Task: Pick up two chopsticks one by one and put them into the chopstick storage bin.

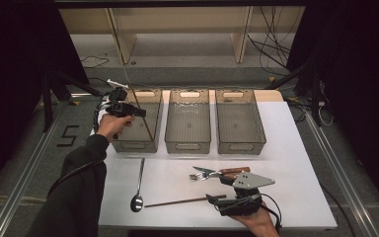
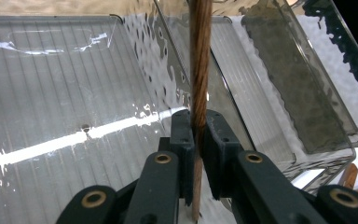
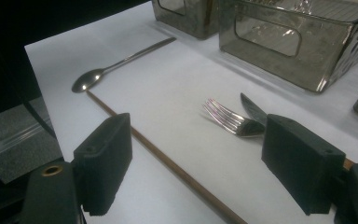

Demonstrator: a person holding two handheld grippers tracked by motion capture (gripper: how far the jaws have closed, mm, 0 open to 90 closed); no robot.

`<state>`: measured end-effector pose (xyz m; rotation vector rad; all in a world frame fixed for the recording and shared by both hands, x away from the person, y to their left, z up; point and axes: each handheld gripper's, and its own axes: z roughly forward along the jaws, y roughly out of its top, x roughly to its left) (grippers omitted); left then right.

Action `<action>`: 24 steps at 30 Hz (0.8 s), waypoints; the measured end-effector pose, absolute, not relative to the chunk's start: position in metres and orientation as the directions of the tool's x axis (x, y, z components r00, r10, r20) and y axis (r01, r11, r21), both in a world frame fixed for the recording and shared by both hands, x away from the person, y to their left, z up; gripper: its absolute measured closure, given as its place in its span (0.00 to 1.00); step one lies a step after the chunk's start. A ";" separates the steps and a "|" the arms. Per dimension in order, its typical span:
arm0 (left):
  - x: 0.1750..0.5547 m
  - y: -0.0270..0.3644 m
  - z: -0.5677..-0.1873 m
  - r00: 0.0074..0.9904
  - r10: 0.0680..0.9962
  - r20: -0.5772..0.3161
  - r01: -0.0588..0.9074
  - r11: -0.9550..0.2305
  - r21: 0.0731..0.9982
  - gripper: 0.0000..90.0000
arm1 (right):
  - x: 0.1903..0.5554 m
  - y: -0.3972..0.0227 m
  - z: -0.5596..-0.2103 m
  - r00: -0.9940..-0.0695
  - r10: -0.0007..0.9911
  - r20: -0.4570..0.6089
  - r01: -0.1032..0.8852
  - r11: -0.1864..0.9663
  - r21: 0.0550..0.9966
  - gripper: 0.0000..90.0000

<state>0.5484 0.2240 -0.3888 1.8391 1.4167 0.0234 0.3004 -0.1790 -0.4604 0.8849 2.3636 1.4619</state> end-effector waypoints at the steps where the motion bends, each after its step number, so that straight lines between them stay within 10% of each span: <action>1: 0.548 0.222 -0.390 0.373 0.823 -0.429 0.804 -0.056 0.592 0.90 | 0.300 -0.179 -0.461 -0.795 0.596 0.116 0.371 0.325 0.870 0.28; 6: 0.551 0.216 -0.396 0.354 0.857 -0.374 0.817 -0.089 0.569 0.82 | 0.301 -0.178 -0.461 -0.796 0.594 0.117 0.374 0.329 0.867 0.28; 15: 0.553 0.215 -0.395 0.253 0.913 -0.320 0.843 -0.045 0.536 0.28 | 0.301 -0.178 -0.461 -0.796 0.593 0.120 0.375 0.329 0.866 0.28; 24: 0.539 0.222 -0.388 0.264 0.897 -0.354 0.819 -0.015 0.573 0.20 | 0.301 -0.177 -0.463 -0.800 0.588 0.119 0.374 0.333 0.865 0.28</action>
